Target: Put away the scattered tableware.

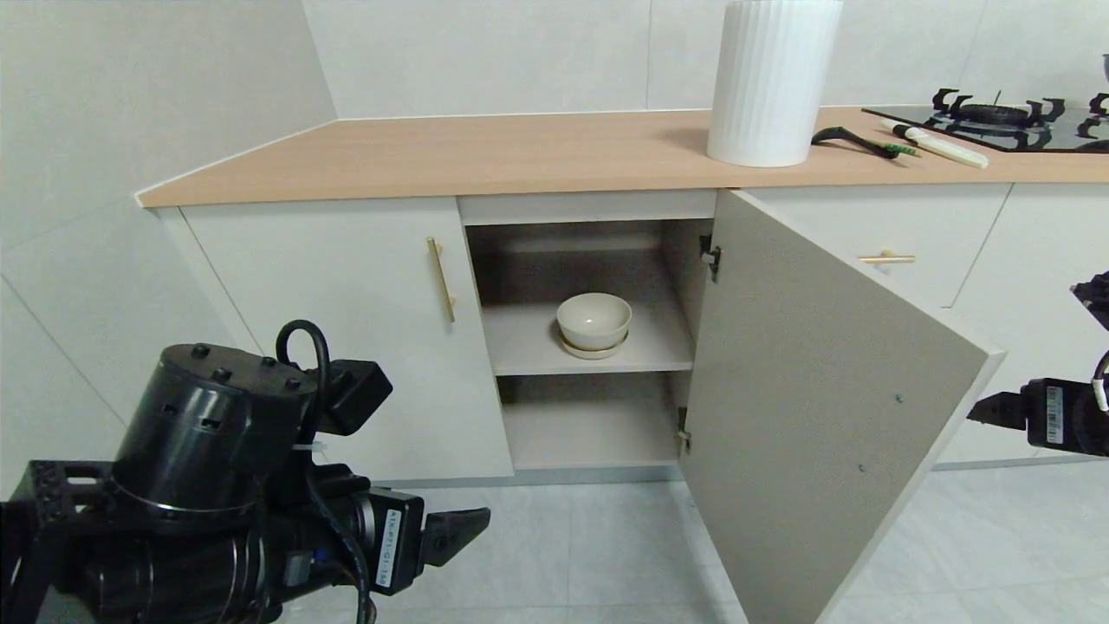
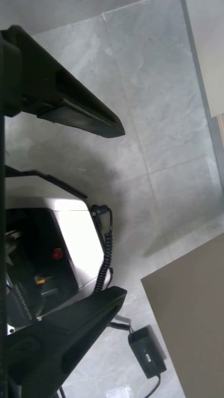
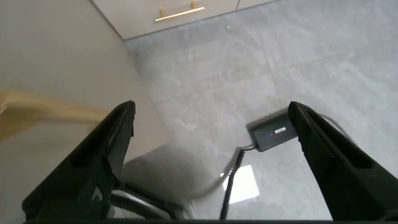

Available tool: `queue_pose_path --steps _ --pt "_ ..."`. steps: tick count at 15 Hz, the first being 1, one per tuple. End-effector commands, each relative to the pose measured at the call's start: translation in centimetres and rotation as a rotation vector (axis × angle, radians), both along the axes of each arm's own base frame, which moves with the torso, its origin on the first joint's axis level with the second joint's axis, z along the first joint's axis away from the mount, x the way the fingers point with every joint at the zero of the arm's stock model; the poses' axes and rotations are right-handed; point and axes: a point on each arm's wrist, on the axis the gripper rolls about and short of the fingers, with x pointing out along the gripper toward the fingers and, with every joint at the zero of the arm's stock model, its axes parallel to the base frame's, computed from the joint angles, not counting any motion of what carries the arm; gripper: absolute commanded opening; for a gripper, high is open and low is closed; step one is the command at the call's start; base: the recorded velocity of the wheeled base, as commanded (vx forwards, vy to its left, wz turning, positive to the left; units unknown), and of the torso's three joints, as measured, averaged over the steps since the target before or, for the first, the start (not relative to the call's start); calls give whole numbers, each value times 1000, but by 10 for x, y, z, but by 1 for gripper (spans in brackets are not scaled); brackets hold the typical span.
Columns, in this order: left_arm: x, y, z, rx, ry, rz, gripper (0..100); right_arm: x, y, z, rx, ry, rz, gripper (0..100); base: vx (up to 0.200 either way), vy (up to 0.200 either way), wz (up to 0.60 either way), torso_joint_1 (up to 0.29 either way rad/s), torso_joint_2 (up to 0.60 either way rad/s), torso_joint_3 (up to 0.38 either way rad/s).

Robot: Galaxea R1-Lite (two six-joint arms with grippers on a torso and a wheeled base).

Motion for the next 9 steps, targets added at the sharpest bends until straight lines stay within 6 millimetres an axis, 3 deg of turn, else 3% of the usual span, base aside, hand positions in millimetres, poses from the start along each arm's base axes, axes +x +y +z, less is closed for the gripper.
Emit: queue_pose_path --steps 1,9 --pt "0 0 0 1 2 1 100 7 0 -5 4 17 -6 100 0 0 0 0 0 0" --pt "0 0 0 0 0 1 100 13 24 -16 71 -18 46 100 0 0 0 0 0 0"
